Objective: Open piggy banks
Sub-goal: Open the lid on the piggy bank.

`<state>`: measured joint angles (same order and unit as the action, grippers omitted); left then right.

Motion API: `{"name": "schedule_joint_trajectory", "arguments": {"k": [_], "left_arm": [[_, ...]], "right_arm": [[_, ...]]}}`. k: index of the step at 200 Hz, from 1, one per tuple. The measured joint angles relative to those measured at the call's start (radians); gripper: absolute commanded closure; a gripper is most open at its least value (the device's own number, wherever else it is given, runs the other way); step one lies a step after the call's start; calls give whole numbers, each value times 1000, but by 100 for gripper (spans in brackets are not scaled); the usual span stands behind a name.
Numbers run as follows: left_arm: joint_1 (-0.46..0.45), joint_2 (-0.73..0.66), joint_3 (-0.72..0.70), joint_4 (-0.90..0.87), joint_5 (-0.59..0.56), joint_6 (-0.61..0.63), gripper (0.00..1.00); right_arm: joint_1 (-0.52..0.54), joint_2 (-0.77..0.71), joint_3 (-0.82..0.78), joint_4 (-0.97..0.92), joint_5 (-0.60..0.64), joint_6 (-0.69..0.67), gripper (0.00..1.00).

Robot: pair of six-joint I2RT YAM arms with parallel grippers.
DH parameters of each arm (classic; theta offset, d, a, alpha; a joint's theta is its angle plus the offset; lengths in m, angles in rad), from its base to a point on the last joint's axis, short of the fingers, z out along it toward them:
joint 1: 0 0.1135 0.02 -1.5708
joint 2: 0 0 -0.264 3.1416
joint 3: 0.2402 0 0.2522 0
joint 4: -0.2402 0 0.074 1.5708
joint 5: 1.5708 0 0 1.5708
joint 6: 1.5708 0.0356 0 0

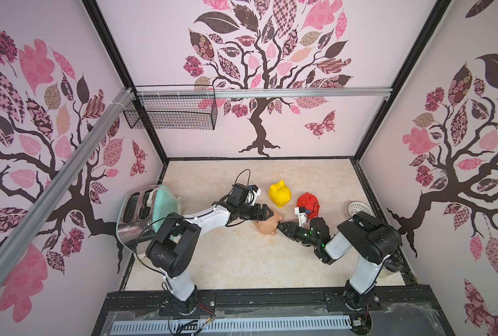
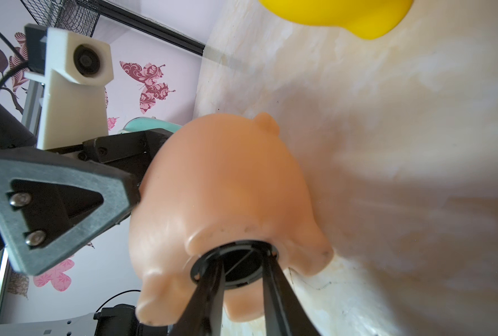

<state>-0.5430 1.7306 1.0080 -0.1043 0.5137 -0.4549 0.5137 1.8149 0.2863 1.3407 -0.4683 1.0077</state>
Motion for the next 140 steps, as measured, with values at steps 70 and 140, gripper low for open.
{"name": "schedule_joint_trajectory", "arguments": {"k": [70, 140], "left_arm": [[0, 0, 0, 2, 0, 0, 13], [0, 1, 0, 3, 0, 3, 13]], "right_arm": [[0, 17, -6, 44, 0, 10, 77], [0, 21, -5, 55, 0, 3, 90]]}}
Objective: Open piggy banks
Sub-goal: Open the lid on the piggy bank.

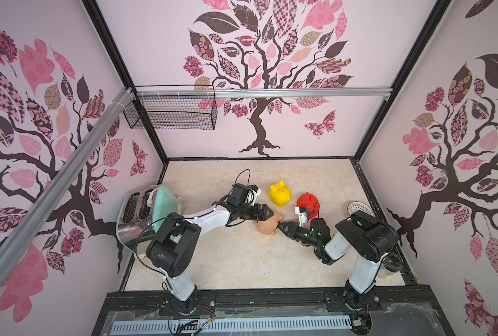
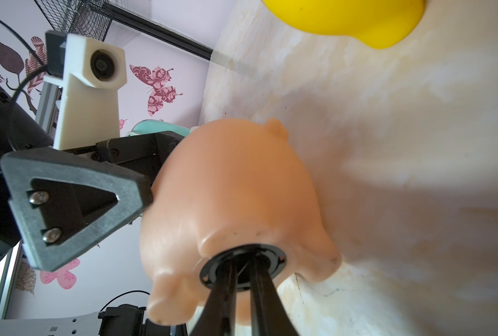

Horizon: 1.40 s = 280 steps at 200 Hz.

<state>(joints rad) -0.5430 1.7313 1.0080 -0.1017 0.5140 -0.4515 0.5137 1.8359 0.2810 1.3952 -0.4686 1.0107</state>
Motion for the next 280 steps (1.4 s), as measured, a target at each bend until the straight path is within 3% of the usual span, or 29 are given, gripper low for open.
{"name": "schedule_joint_trajectory", "arguments": {"k": [29, 152, 221, 280], "left_arm": [[0, 0, 0, 0, 1, 3, 13], [0, 1, 0, 3, 0, 8, 13], [2, 1, 0, 3, -1, 12, 13], [5, 1, 0, 4, -3, 16, 13]], "right_arm": [[-1, 11, 0, 11, 0, -13, 97], [1, -14, 8, -39, 3, -197, 98], [78, -107, 10, -171, 162, -365, 92], [87, -96, 13, -154, 181, -454, 93]]}}
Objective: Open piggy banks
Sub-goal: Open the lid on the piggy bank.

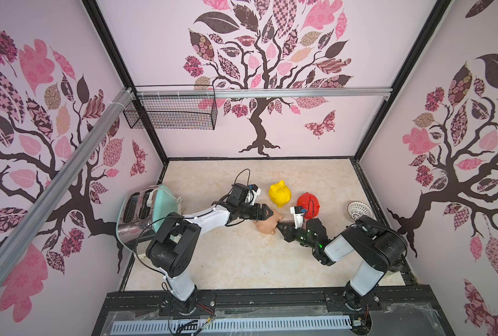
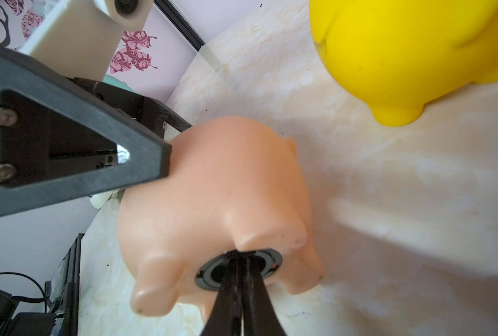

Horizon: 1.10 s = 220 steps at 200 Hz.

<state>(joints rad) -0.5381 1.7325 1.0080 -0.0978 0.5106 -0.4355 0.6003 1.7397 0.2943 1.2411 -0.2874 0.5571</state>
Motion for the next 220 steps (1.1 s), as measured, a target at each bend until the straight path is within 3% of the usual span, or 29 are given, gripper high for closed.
{"name": "schedule_joint_trajectory", "arguments": {"k": [112, 220], "left_arm": [[3, 6, 6, 7, -12, 18, 14], [4, 5, 6, 13, -30, 16, 14]], "right_arm": [[31, 72, -15, 126, 26, -295, 100], [71, 64, -15, 123, 150, -441, 100]]}}
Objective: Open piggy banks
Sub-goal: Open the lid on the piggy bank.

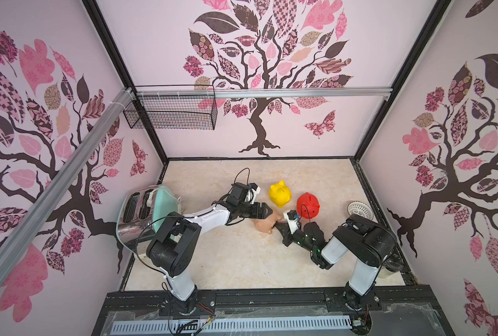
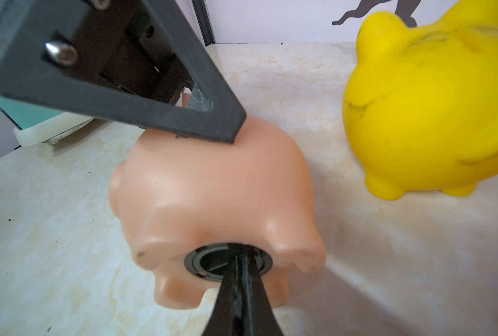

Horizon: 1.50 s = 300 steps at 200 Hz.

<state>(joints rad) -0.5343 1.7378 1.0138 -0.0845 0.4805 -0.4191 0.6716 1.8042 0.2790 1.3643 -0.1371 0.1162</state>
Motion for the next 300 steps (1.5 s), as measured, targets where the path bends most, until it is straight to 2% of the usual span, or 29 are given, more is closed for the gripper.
{"name": "schedule_joint_trajectory", "arguments": {"k": [59, 74, 95, 108, 133, 150, 197, 233, 300], "left_arm": [[10, -2, -4, 3, 12, -1, 14], [16, -3, -8, 4, 23, -1, 14], [23, -3, -10, 2, 38, -2, 14], [25, -5, -14, 3, 43, -2, 14], [26, -8, -18, 2, 47, -2, 14], [26, -9, -18, 1, 47, -1, 14], [26, -20, -27, -6, 47, -2, 14], [26, -20, -27, -6, 47, -1, 14], [26, -20, -27, -7, 47, 0, 14]], "right_arm": [[34, -39, -7, -27, 74, -50, 100], [34, -94, -39, -16, 81, -16, 84], [34, -184, -92, -8, 92, 70, 70], [34, -237, -116, -29, 106, 152, 67], [34, -323, -126, -109, 127, 341, 67], [25, -324, -124, -127, 101, 452, 67], [-36, -112, -121, 51, -43, 732, 71], [-45, 18, -99, 153, -71, 814, 75], [-46, 22, -31, 162, -88, 830, 81]]}}
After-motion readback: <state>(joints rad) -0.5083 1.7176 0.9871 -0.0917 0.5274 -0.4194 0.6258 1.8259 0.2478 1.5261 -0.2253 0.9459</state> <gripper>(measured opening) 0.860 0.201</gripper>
